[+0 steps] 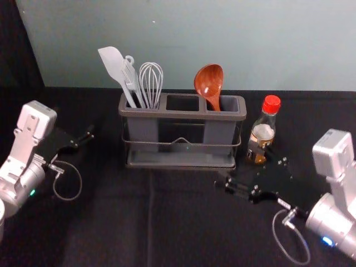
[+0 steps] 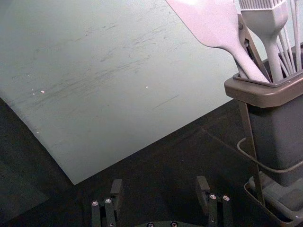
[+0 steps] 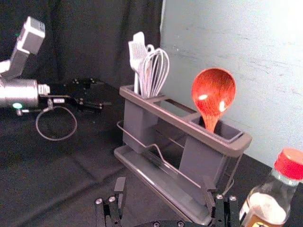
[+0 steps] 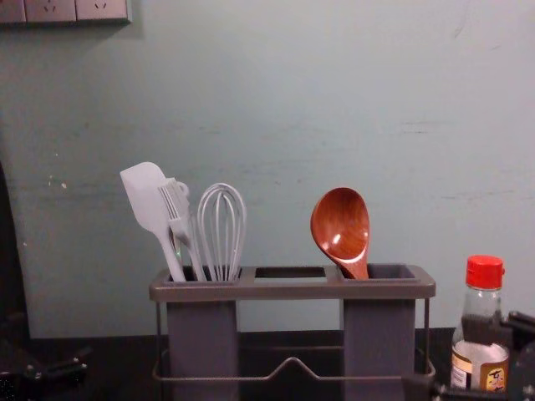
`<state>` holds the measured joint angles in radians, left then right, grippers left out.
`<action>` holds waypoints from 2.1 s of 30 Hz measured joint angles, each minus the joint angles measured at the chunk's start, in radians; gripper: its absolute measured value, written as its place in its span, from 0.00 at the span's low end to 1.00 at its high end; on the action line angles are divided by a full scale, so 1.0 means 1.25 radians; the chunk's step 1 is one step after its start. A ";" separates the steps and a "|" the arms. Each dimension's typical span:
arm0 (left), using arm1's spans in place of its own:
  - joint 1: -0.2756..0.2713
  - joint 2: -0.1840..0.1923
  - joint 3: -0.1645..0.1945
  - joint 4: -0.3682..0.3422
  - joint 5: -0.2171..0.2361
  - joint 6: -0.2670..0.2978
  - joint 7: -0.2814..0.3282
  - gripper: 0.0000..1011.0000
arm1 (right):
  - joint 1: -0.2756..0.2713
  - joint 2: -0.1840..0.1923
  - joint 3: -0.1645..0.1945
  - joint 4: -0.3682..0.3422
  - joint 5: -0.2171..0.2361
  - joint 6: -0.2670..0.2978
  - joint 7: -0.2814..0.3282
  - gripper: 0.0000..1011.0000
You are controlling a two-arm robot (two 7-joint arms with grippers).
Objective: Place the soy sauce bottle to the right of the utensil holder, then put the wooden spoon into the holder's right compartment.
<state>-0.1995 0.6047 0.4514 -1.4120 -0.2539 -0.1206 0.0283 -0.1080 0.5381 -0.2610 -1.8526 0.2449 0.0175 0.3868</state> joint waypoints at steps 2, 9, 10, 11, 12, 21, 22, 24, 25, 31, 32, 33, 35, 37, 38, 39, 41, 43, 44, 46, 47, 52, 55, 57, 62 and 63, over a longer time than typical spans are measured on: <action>0.000 0.000 0.000 0.000 0.000 0.000 0.000 0.99 | -0.002 -0.006 -0.004 0.012 -0.012 -0.017 -0.006 0.99; 0.000 0.000 0.000 0.000 0.000 0.000 0.000 0.99 | -0.019 -0.037 -0.005 0.045 -0.070 -0.087 -0.044 0.99; 0.000 0.000 0.000 0.000 0.000 0.000 0.000 0.99 | -0.020 -0.040 -0.004 0.047 -0.074 -0.092 -0.047 0.99; 0.000 0.000 0.000 0.000 0.000 0.000 0.000 0.99 | -0.022 -0.043 -0.004 0.050 -0.079 -0.098 -0.050 0.99; 0.000 0.000 0.000 0.000 0.000 0.000 0.000 0.99 | -0.024 -0.048 -0.002 0.054 -0.085 -0.106 -0.054 0.99; 0.000 0.000 0.000 0.000 0.000 0.000 0.000 0.99 | -0.033 -0.070 0.007 0.068 -0.095 -0.118 -0.054 0.99; 0.000 0.000 0.000 0.000 0.000 0.000 0.000 0.99 | -0.034 -0.073 0.009 0.068 -0.094 -0.116 -0.050 0.99; 0.000 0.000 0.000 0.000 0.000 0.000 0.000 0.99 | -0.034 -0.075 0.012 0.068 -0.089 -0.109 -0.045 0.99; 0.000 0.000 0.000 0.000 0.000 0.000 0.000 0.99 | -0.034 -0.075 0.012 0.068 -0.089 -0.108 -0.044 0.99; 0.000 0.000 0.000 0.000 0.000 0.000 0.000 0.99 | -0.033 -0.074 0.011 0.068 -0.089 -0.108 -0.044 0.99; 0.000 0.000 0.000 0.000 0.000 0.000 0.000 0.99 | -0.033 -0.074 0.011 0.068 -0.089 -0.108 -0.044 0.99; 0.000 0.000 0.000 0.000 0.000 0.000 0.000 0.99 | -0.033 -0.074 0.011 0.068 -0.089 -0.108 -0.044 0.99; 0.000 0.000 0.000 0.000 0.000 0.000 0.000 0.99 | -0.033 -0.073 0.010 0.068 -0.089 -0.108 -0.044 0.99; 0.000 0.000 0.000 0.000 0.000 0.000 0.000 0.99 | -0.033 -0.073 0.010 0.067 -0.089 -0.108 -0.044 0.99; 0.000 0.000 0.000 0.000 0.000 0.000 0.000 0.99 | -0.033 -0.073 0.010 0.067 -0.089 -0.108 -0.044 0.99; 0.000 0.000 0.000 0.000 0.000 0.000 0.000 0.99 | -0.033 -0.073 0.010 0.067 -0.089 -0.108 -0.044 0.99; 0.000 0.000 0.000 0.000 0.000 0.000 0.000 0.99 | -0.033 -0.072 0.010 0.067 -0.089 -0.109 -0.044 0.99; 0.000 0.000 0.000 0.000 0.000 0.000 0.000 0.99 | -0.032 -0.072 0.010 0.067 -0.089 -0.109 -0.044 0.99; 0.000 0.000 0.000 0.000 0.000 0.000 0.000 0.99 | -0.032 -0.072 0.010 0.067 -0.089 -0.109 -0.044 0.99; 0.000 0.000 0.000 0.000 0.000 0.000 0.000 0.99 | -0.032 -0.072 0.009 0.067 -0.090 -0.109 -0.045 0.99; 0.000 0.000 0.000 0.000 0.000 0.000 0.000 0.99 | -0.032 -0.072 0.009 0.067 -0.090 -0.109 -0.045 0.99; 0.000 0.000 0.000 0.000 0.000 0.000 0.000 0.99 | -0.032 -0.071 0.009 0.066 -0.090 -0.109 -0.045 0.99; 0.000 0.000 0.000 0.000 0.000 0.000 0.000 0.99 | -0.032 -0.071 0.009 0.066 -0.090 -0.110 -0.045 0.99; 0.000 0.000 0.000 0.000 0.000 0.000 0.000 0.99 | -0.032 -0.071 0.009 0.066 -0.090 -0.110 -0.045 0.99; 0.000 0.000 0.000 0.000 0.000 0.000 0.000 0.99 | -0.032 -0.071 0.009 0.066 -0.090 -0.110 -0.046 0.99; 0.000 0.000 0.000 0.000 0.000 0.000 0.000 0.99 | -0.032 -0.071 0.009 0.066 -0.090 -0.110 -0.046 0.99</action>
<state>-0.1995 0.6047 0.4514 -1.4120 -0.2539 -0.1205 0.0283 -0.1480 0.4494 -0.2497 -1.7698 0.1326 -0.1200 0.3289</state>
